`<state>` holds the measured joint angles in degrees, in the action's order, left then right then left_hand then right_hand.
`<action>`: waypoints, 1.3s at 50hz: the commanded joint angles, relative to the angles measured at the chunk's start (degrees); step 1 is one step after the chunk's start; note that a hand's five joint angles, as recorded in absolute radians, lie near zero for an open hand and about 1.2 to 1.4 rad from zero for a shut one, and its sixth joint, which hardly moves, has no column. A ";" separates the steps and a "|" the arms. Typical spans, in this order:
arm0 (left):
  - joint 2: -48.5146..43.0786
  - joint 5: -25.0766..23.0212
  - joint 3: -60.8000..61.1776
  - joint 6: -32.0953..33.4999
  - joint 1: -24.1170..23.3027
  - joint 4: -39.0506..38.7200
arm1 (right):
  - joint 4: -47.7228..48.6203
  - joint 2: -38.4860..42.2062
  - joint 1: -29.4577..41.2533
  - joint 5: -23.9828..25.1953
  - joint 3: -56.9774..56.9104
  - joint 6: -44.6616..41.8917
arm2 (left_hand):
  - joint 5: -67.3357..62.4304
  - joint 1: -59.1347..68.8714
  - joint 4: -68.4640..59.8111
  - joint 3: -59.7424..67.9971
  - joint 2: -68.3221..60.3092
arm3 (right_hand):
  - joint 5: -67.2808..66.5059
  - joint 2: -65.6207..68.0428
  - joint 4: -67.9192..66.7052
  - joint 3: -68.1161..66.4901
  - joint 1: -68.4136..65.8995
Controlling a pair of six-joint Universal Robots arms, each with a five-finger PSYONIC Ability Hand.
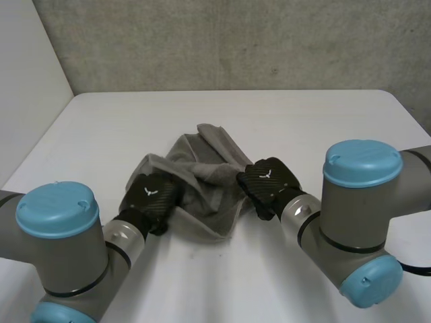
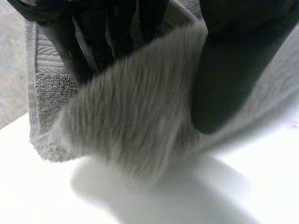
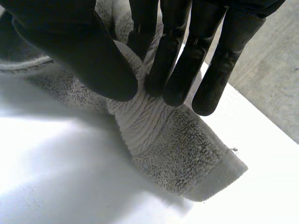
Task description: Fold the laundry
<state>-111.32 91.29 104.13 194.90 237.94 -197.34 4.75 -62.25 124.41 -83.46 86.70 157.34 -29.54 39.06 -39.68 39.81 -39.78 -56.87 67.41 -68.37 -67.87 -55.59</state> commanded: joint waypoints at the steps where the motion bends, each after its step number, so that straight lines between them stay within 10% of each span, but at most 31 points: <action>1: 3.39 -0.06 -0.95 -0.05 -0.82 7.41 | 0.97 -4.46 -2.23 0.14 3.20 0.42 | 20.24 -19.76 20.38 -20.51 20.48 | -13.13 12.59 -11.63 -12.13 -24.41; 12: 9.80 -1.47 -3.41 0.13 0.33 10.48 | 4.83 -4.64 -6.19 0.49 8.22 0.43 | 24.11 -23.63 24.25 -24.38 24.35 | -13.13 12.59 -11.63 -12.13 -24.41; 27: 8.14 -19.13 -3.68 11.03 13.24 20.23 | 5.71 -4.90 -6.19 0.41 8.57 0.34 | 17.72 -17.24 17.86 -17.99 17.96 | -13.13 12.59 -11.63 -12.13 -24.41; 42: 4.63 -20.10 -1.91 11.03 19.39 16.03 | 5.80 -4.64 -6.46 0.14 8.40 0.51 | -2.45 2.93 -2.31 2.18 -2.22 | -13.13 12.59 -11.63 -12.13 -24.41; 65: -1.89 -25.11 -1.74 10.68 19.75 8.38 | 5.62 -3.76 -6.63 0.23 8.22 0.60 | 0.24 0.24 0.38 -0.51 0.47 | -13.13 12.59 -11.63 -12.13 -24.41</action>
<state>-112.94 67.22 102.32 205.81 257.81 -186.28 10.37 -66.22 117.65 -83.38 94.93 157.95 -22.73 33.13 -32.73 32.81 -32.81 -56.97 67.41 -68.38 -67.87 -55.59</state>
